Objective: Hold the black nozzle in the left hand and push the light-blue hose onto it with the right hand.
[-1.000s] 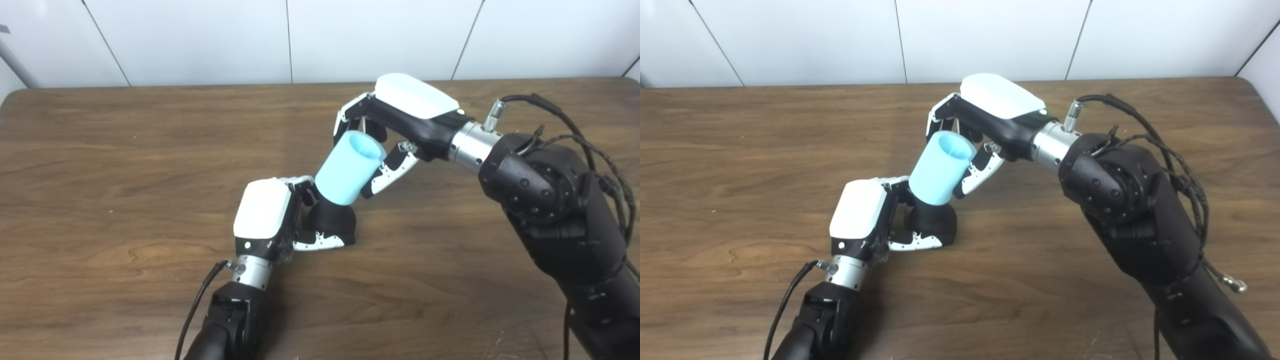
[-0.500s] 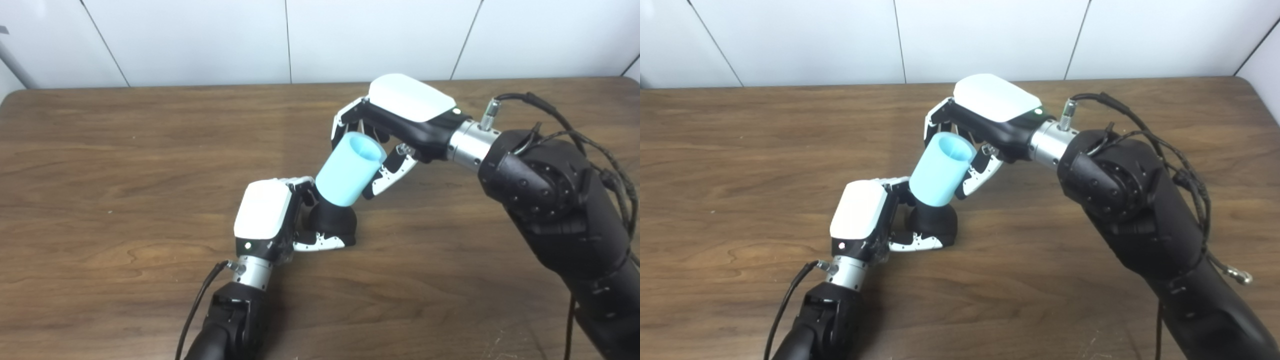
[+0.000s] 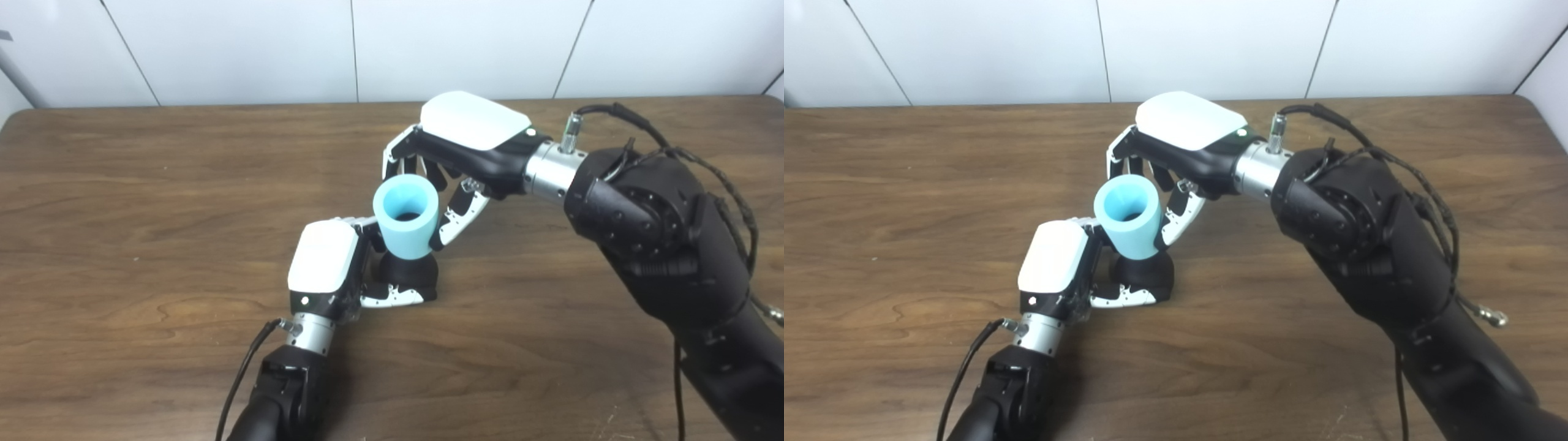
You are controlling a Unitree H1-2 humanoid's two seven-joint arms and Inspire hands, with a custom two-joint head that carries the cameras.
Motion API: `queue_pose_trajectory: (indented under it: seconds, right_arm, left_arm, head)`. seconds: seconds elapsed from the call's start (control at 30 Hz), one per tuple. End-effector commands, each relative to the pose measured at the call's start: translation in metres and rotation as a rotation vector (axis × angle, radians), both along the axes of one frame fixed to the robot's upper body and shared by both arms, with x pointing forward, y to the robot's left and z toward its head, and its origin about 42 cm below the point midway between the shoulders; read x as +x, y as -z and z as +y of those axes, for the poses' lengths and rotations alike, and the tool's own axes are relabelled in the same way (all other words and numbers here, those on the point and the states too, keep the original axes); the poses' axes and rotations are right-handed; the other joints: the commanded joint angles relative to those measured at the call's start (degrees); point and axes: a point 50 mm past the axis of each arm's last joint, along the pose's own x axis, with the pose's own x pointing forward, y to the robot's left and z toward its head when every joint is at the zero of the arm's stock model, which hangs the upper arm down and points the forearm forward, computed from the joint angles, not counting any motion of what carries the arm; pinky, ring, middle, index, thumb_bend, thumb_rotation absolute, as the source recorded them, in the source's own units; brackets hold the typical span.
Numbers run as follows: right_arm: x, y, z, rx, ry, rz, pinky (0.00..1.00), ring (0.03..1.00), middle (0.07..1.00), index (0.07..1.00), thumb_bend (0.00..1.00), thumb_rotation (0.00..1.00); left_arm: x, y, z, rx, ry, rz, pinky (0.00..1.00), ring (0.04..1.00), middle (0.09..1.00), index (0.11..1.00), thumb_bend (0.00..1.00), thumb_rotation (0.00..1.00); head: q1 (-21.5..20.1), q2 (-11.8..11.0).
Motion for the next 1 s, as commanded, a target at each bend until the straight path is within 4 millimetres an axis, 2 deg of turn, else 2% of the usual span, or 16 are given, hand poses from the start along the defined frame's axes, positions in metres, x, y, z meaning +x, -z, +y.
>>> queue_pose_trajectory:
  seconds: [0.0, 0.07, 0.17, 0.33, 0.37, 0.43, 0.5, 0.53, 0.6, 0.63, 0.67, 0.73, 0.77, 0.97]
  right_arm:
    - [-0.005, -0.033, 0.002, 0.001, -0.017, -0.112, 0.23, 0.337, 0.467, 0.535, 0.51, 0.0]
    - [-0.004, -0.038, 0.001, -0.019, -0.019, -0.125, 0.24, 0.349, 0.481, 0.532, 0.51, 0.0]
    - [-0.002, -0.043, 0.001, -0.04, -0.018, -0.146, 0.19, 0.321, 0.447, 0.536, 0.51, 0.0]
    - [-0.001, -0.043, -0.002, -0.06, -0.008, -0.161, 0.19, 0.329, 0.458, 0.537, 0.51, 0.0]
    - [-0.001, -0.042, -0.002, -0.067, -0.005, -0.159, 0.19, 0.385, 0.456, 0.518, 0.51, 0.0]
    - [-0.001, -0.04, -0.003, -0.067, 0.009, -0.14, 0.18, 0.432, 0.435, 0.508, 0.52, 0.0]
    - [-0.001, -0.038, -0.005, -0.06, 0.024, -0.124, 0.21, 0.443, 0.455, 0.498, 0.52, 0.0]
    - [-0.001, -0.037, -0.006, -0.058, 0.028, -0.117, 0.23, 0.403, 0.492, 0.505, 0.51, 0.0]
    - [-0.001, -0.034, -0.009, -0.047, 0.03, -0.094, 0.25, 0.437, 0.474, 0.497, 0.52, 0.0]
    - [-0.001, -0.032, -0.01, -0.045, 0.029, -0.09, 0.25, 0.398, 0.484, 0.517, 0.52, 0.0]
    - [-0.001, -0.03, -0.012, -0.046, 0.025, -0.093, 0.24, 0.417, 0.454, 0.52, 0.52, 0.0]
    - [0.001, -0.027, -0.014, -0.051, 0.023, -0.097, 0.14, 0.232, 0.469, 0.494, 0.53, 0.0]
    - [0.001, -0.026, -0.014, -0.055, 0.023, -0.1, 0.12, 0.193, 0.47, 0.491, 0.53, 0.0]
    - [0.005, -0.026, -0.017, -0.097, 0.027, -0.082, 0.1, 0.171, 0.478, 0.489, 0.53, 0.0]
  left_arm:
    - [-0.001, 0.013, -0.002, 0.053, -0.003, 0.063, 0.6, 0.544, 0.49, 0.483, 0.53, 0.0]
    - [-0.001, 0.014, -0.003, 0.05, -0.003, 0.065, 0.6, 0.547, 0.49, 0.483, 0.53, 0.0]
    - [-0.001, 0.015, -0.004, 0.047, -0.003, 0.065, 0.6, 0.544, 0.488, 0.483, 0.53, 0.0]
    - [-0.002, 0.016, -0.005, 0.048, -0.005, 0.066, 0.59, 0.538, 0.486, 0.485, 0.53, 0.0]
    - [-0.002, 0.016, -0.005, 0.046, -0.006, 0.069, 0.59, 0.54, 0.487, 0.484, 0.53, 0.0]
    - [-0.002, 0.016, -0.005, 0.044, -0.008, 0.072, 0.6, 0.548, 0.487, 0.485, 0.53, 0.0]
    - [-0.002, 0.015, -0.004, 0.044, -0.01, 0.071, 0.61, 0.551, 0.488, 0.484, 0.53, 0.0]
    - [-0.002, 0.015, -0.004, 0.043, -0.01, 0.07, 0.61, 0.551, 0.489, 0.483, 0.53, 0.0]
    - [-0.002, 0.015, -0.004, 0.044, -0.011, 0.071, 0.61, 0.553, 0.492, 0.482, 0.53, 0.0]
    - [-0.002, 0.015, -0.004, 0.045, -0.011, 0.07, 0.61, 0.552, 0.493, 0.481, 0.53, 0.0]
    - [-0.002, 0.015, -0.004, 0.045, -0.011, 0.069, 0.6, 0.55, 0.493, 0.482, 0.53, 0.0]
    - [-0.002, 0.015, -0.004, 0.041, -0.01, 0.069, 0.6, 0.549, 0.492, 0.482, 0.53, 0.0]
    - [-0.002, 0.015, -0.004, 0.039, -0.01, 0.07, 0.6, 0.552, 0.492, 0.482, 0.53, 0.0]
    - [-0.002, 0.014, -0.004, 0.041, -0.017, 0.074, 0.62, 0.566, 0.494, 0.481, 0.53, 0.0]
  head:
    - [0.11, -0.06]
    - [0.16, -0.05]
    - [0.0, -0.17]
    - [0.09, -0.18]
    - [0.14, -0.17]
    - [0.14, -0.17]
    - [0.13, -0.2]
    - [0.13, -0.2]
    - [0.13, -0.2]
    - [0.13, -0.2]
    - [0.13, -0.2]
    - [0.13, -0.2]
    - [0.13, -0.2]
    - [0.27, -0.29]
